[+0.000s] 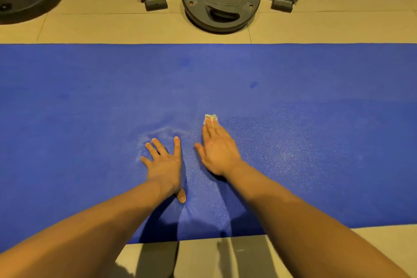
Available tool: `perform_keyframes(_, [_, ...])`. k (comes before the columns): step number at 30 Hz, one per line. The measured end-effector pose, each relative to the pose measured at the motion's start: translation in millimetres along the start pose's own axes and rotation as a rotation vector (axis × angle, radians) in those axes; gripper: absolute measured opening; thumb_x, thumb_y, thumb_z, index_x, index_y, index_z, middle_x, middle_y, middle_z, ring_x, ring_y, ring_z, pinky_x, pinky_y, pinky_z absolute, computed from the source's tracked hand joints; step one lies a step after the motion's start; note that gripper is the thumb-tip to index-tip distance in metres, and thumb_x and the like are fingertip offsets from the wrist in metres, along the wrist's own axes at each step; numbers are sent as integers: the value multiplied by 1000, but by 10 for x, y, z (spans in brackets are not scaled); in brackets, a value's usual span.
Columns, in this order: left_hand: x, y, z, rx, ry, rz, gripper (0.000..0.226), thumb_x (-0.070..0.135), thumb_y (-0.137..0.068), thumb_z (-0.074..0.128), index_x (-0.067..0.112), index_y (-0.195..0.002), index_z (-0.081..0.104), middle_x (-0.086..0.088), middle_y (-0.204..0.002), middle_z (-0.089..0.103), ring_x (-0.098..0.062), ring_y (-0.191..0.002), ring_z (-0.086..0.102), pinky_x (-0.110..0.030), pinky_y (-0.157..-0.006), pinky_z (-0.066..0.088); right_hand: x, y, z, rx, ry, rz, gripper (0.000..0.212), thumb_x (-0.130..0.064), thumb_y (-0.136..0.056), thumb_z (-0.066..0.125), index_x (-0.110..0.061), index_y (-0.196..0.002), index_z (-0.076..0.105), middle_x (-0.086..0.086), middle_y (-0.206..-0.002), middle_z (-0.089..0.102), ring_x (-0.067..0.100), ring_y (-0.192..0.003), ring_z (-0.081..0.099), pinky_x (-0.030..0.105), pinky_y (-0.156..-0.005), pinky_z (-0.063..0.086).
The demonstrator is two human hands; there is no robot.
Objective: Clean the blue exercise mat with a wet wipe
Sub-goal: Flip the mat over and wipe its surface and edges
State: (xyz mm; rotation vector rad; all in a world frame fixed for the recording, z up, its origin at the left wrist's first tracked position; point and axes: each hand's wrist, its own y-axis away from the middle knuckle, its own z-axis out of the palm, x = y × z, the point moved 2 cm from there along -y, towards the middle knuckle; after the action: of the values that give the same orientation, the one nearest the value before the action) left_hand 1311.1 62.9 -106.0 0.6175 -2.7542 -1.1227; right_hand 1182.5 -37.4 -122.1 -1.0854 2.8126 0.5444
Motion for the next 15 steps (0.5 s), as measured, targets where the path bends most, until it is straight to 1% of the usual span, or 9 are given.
perform_keyframes(1, [-6, 2, -2, -3, 3, 2, 177, 57, -43, 98, 16, -153, -34, -45, -155, -19, -64, -146, -11, -74, -115, 20, 121, 30, -46, -21, 19, -50, 74, -48, -107, 29, 0, -160, 7, 16, -169, 0, 29, -157, -3, 45, -127, 11])
perform_keyframes(2, [-10, 0, -4, -5, 7, 5, 177, 57, -43, 98, 16, -153, -34, -45, -155, -19, -64, -146, -11, -75, -115, 19, 301, 70, -77, -28, 43, -59, 75, -49, -106, 30, -3, -161, 7, 13, -169, 1, 27, -157, 0, 46, -126, 13])
perform_keyframes(3, [-13, -3, -1, -7, 8, 7, 177, 57, -43, 98, 16, -153, -34, -44, -155, -19, -64, -146, -12, -75, -115, 19, 523, 119, -114, -22, 67, -20, 77, -52, -105, 31, -4, -161, 8, 13, -169, 3, 27, -157, 3, 46, -126, 16])
perform_keyframes(6, [-12, -9, 1, -13, 17, 9, 178, 56, -43, 99, 17, -152, -36, -45, -155, -21, -63, -145, -13, -75, -115, 18, 1280, 287, -182, 18, 120, 244, 80, -57, -103, 31, -1, -158, 17, 17, -168, 11, 34, -153, 18, 48, -123, 24])
perform_keyframes(8, [-9, -16, -2, -11, 17, 10, 178, 56, -43, 99, 17, -152, -36, -45, -155, -21, -64, -145, -14, -75, -115, 18, 1566, 309, -223, -5, 109, 417, 82, -58, -103, 28, 2, -157, 17, 19, -167, 10, 35, -154, 14, 51, -122, 24])
perform_keyframes(10, [-9, -12, -5, -12, 16, 5, 178, 56, -43, 99, 17, -152, -36, -45, -155, -21, -64, -145, -14, -75, -115, 18, 1505, 177, -255, -41, 51, 542, 86, -58, -104, 24, 8, -156, 13, 24, -167, 7, 38, -155, 6, 50, -124, 18])
perform_keyframes(12, [-6, -8, 1, -13, 13, 4, 178, 57, -43, 99, 18, -152, -36, -44, -155, -21, -63, -145, -13, -75, -115, 18, 1145, 12, -275, -13, 8, 564, 87, -56, -105, 22, 14, -154, 10, 30, -164, 7, 43, -154, 3, 50, -125, 12])
perform_keyframes(13, [-5, -10, 4, -13, 9, 4, 178, 57, -43, 99, 18, -152, -36, -44, -155, -21, -63, -145, -14, -75, -115, 18, 893, -66, -253, 19, 17, 507, 85, -55, -105, 22, 15, -154, 10, 31, -164, 8, 44, -153, 3, 49, -126, 9])
perform_keyframes(15, [-9, -21, 0, -16, 10, 1, 178, 56, -43, 99, 18, -152, -36, -44, -155, -22, -63, -145, -14, -75, -115, 17, 382, -190, -192, 49, 26, 307, 81, -51, -106, 24, 14, -154, 12, 31, -164, 8, 42, -154, 2, 48, -127, 5])
